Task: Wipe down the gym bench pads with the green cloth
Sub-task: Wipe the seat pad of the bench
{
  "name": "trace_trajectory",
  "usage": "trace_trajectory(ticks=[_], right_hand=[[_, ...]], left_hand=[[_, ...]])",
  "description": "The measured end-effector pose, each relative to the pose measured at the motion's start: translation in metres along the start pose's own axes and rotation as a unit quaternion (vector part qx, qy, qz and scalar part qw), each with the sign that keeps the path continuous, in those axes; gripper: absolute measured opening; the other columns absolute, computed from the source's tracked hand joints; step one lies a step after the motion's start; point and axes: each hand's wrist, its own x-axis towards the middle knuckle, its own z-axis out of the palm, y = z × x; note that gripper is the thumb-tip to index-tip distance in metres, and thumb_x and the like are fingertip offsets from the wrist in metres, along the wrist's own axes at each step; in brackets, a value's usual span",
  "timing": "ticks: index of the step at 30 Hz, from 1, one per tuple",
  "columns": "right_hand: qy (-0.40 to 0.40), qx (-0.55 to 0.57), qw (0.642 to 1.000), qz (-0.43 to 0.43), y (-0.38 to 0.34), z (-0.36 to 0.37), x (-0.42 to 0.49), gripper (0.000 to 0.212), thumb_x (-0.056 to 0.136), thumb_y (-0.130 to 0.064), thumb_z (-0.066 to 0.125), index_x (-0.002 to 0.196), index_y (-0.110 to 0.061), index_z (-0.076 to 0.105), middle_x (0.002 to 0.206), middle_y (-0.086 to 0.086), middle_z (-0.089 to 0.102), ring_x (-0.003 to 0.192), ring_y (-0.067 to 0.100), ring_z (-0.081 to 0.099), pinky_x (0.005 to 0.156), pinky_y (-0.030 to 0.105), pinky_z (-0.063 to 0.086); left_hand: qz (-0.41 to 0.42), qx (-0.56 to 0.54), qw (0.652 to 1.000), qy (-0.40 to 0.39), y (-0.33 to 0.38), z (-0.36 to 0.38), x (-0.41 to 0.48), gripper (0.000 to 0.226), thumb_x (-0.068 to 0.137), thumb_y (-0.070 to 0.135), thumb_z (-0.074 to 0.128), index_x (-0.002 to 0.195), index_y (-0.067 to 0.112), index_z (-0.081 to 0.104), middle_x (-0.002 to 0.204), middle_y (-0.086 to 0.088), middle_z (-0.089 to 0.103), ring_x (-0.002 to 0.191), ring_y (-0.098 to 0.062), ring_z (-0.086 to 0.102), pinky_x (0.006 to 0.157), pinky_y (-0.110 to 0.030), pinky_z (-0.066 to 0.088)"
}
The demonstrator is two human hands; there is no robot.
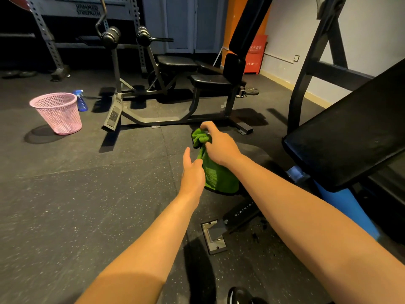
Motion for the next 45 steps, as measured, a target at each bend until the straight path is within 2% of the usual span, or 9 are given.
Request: trace_trajectory(ticks=[3,8,11,14,19,23,32,36,45], right_hand=[[0.05,0.03,0.998,0.006,0.012,-0.003,-0.017,0.05,0.089,-0.001,0.048,0.124,-0.037,0.045,0.114,0.003,0.062,0.093,0.028,0.06,0.075,0.042,0.052],[0.132,0.022,0.989,0.057,0.057,0.001,-0.059,0.037,0.088,-0.003,0.053,0.121,-0.014,0.068,0.127,0.005,0.06,0.12,0.025,0.055,0.101,0.031,0.039],[0.14,0.081,0.984,0.068,0.058,0.005,-0.085,0.035,0.096,-0.017,0.052,0.128,-0.01,0.063,0.134,-0.001,0.042,0.126,0.017,0.048,0.104,0.027,0.037],[0.085,0.068,0.994,0.029,0.041,0.013,-0.109,0.059,0.096,-0.048,0.053,0.15,-0.031,0.037,0.15,-0.002,0.03,0.139,0.017,0.036,0.109,0.035,0.037],[0.049,0.0,0.999,-0.013,0.031,0.005,-0.102,0.051,0.101,-0.043,0.05,0.15,-0.035,0.039,0.16,-0.001,0.029,0.149,0.016,0.022,0.12,0.038,0.025],[-0.018,0.085,0.996,-0.006,0.044,-0.019,-0.065,0.038,0.104,-0.024,0.049,0.141,-0.03,0.055,0.15,-0.003,0.048,0.144,0.012,0.034,0.116,0.026,0.022],[-0.005,0.043,0.993,0.111,0.025,0.007,0.028,0.045,0.102,-0.017,0.038,0.141,-0.03,0.054,0.145,0.008,0.053,0.131,0.033,0.049,0.106,0.041,0.042],[-0.004,0.027,0.998,0.064,0.038,0.007,0.008,0.047,0.099,-0.017,0.037,0.141,-0.031,0.054,0.147,0.006,0.052,0.129,0.029,0.051,0.104,0.04,0.043],[0.202,-0.075,0.975,0.047,0.033,0.021,-0.109,0.035,0.101,-0.021,0.043,0.131,-0.018,0.06,0.127,0.003,0.06,0.113,0.022,0.058,0.09,0.038,0.05]], left_hand=[[0.02,0.006,1.0,-0.003,0.001,0.002,-0.002,0.061,0.105,0.023,0.036,0.156,0.046,0.011,0.152,0.004,0.036,0.096,-0.001,0.054,0.094,-0.037,0.043],[0.032,0.06,0.997,-0.042,0.0,0.008,-0.008,0.051,0.101,0.028,0.04,0.151,0.035,0.039,0.148,0.004,0.05,0.128,-0.018,0.052,0.111,-0.046,0.043],[0.027,0.096,0.993,-0.064,0.002,0.006,-0.013,0.052,0.102,0.029,0.036,0.153,0.036,0.036,0.154,0.005,0.044,0.138,-0.018,0.043,0.116,-0.047,0.036],[0.032,0.127,0.989,-0.063,0.004,0.005,-0.012,0.053,0.103,0.03,0.03,0.156,0.033,0.033,0.161,0.005,0.031,0.148,-0.017,0.028,0.123,-0.046,0.023],[0.034,0.115,0.993,-0.023,0.003,0.004,0.004,0.053,0.092,0.051,0.029,0.133,0.038,0.061,0.13,0.008,0.063,0.125,-0.017,0.054,0.112,-0.049,0.039],[0.046,0.121,0.992,-0.013,0.013,0.008,0.008,0.048,0.099,0.043,0.029,0.135,0.037,0.06,0.134,0.01,0.062,0.128,-0.016,0.052,0.114,-0.046,0.038],[0.11,0.249,0.962,-0.005,-0.006,0.01,0.014,0.051,0.094,0.049,0.032,0.136,0.027,0.051,0.122,-0.013,0.063,0.121,-0.037,0.054,0.095,-0.053,0.047],[0.093,0.248,0.964,-0.031,-0.012,0.004,0.008,0.051,0.102,0.045,0.032,0.153,0.041,0.033,0.15,-0.005,0.047,0.132,-0.03,0.049,0.109,-0.053,0.042],[0.107,0.277,0.951,-0.085,0.0,-0.003,-0.002,0.05,0.102,0.035,0.026,0.146,0.056,0.032,0.161,-0.001,0.034,0.146,-0.023,0.033,0.117,-0.051,0.031]])
